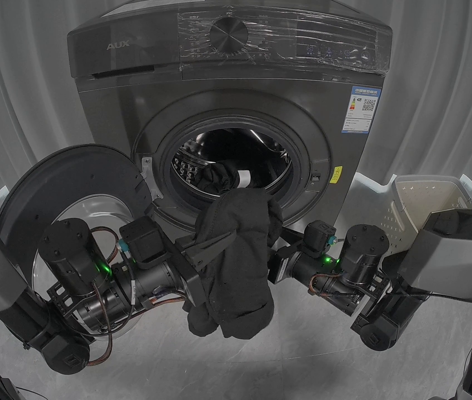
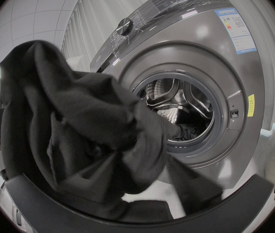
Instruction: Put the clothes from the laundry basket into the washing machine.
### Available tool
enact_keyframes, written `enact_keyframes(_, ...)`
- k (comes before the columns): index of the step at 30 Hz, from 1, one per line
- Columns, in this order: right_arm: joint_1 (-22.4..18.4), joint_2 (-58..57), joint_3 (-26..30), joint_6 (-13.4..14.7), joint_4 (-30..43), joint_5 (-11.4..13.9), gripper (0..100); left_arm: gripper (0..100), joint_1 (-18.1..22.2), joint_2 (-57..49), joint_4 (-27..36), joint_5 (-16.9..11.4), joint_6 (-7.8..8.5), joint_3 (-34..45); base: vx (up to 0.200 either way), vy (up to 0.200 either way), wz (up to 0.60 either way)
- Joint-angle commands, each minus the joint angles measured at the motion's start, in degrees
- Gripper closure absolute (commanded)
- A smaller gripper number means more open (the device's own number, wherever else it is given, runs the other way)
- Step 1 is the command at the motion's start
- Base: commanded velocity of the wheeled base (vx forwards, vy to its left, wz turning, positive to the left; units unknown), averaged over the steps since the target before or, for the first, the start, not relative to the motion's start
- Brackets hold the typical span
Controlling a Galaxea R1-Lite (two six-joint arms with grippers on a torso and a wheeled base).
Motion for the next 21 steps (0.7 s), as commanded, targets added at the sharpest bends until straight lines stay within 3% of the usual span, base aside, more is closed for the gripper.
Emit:
enact_keyframes(1, 0.3, -1.0, 4.7, -0.9, -0.2, 0.0, 0, 100, 0.5, 0.5, -0.1, 3.6, -0.86, -1.9, 0.000, 0.000, 0.00)
enact_keyframes(5, -0.6, -6.1, 12.4, -1.9, -0.1, 0.0, 0, 100, 1.0, 1.3, 0.0, 9.3, -1.38, -2.5, 0.000, 0.000, 0.00)
enact_keyframes(6, -0.6, -6.1, 12.4, -1.9, -0.1, 0.0, 0, 100, 1.0, 1.3, 0.0, 9.3, -1.38, -2.5, 0.000, 0.000, 0.00)
enact_keyframes(8, -1.9, -10.6, 17.5, -1.8, -0.1, 0.2, 0, 100, 0.9, 1.5, 0.0, 12.6, -1.38, -2.3, 0.000, 0.000, 0.00)
enact_keyframes(12, -3.9, -15.0, 21.9, -1.3, -0.1, 0.4, 0, 100, 0.9, 1.9, 0.0, 15.6, -1.73, -1.8, 0.000, 0.000, 0.00)
enact_keyframes(21, -5.7, -14.9, 21.6, -1.7, -0.1, 0.4, 0, 100, 0.3, 3.9, 0.1, 22.8, -7.89, -1.6, 0.000, 0.000, 0.00)
